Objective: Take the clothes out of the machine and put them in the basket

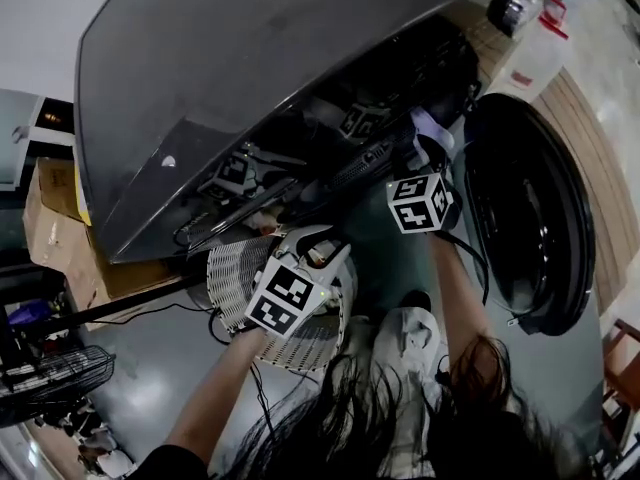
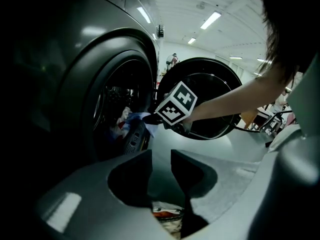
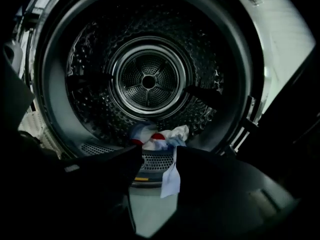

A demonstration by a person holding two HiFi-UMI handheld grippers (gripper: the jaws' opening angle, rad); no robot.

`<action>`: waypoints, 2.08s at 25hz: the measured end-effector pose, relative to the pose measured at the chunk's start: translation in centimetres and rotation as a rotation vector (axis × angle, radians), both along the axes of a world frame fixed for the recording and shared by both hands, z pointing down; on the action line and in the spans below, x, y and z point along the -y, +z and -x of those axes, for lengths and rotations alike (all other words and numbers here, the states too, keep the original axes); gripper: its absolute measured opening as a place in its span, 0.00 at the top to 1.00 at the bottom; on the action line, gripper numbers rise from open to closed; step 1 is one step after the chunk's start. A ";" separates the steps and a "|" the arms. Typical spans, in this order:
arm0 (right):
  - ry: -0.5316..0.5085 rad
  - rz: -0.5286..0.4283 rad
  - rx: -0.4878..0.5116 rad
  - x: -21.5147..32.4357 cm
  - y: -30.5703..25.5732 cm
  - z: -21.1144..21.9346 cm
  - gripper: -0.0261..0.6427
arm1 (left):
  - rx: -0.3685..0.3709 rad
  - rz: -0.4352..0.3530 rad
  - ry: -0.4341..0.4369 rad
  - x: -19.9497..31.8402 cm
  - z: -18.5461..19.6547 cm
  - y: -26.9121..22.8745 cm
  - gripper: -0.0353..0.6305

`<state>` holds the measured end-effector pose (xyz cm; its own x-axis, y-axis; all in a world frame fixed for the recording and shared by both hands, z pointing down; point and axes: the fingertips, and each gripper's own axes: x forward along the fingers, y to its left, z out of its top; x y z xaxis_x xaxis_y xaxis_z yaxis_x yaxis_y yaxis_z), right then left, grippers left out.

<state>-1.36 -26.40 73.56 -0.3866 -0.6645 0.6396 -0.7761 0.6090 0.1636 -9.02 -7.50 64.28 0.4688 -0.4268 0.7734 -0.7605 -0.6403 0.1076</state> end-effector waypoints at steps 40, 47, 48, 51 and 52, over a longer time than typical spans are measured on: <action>0.131 0.131 0.115 -1.8 -1.0 -2.0 0.90 | -0.011 -0.047 0.022 -0.4 -0.8 -3.1 0.77; 0.076 0.149 0.240 -7.6 -9.1 -1.5 0.90 | 0.032 -0.021 0.059 -1.9 -1.5 -7.0 0.77; 0.071 0.151 0.254 -8.3 -10.3 -1.5 0.90 | 0.034 -0.013 0.062 -2.1 -1.6 -7.5 0.77; 0.056 0.156 0.298 -10.4 -13.9 -1.6 0.90 | 0.050 -0.011 0.085 -2.7 -1.8 -9.1 0.77; 0.053 0.156 0.315 -10.9 -15.2 -1.7 0.90 | 0.056 -0.013 0.092 -2.9 -1.9 -9.6 0.77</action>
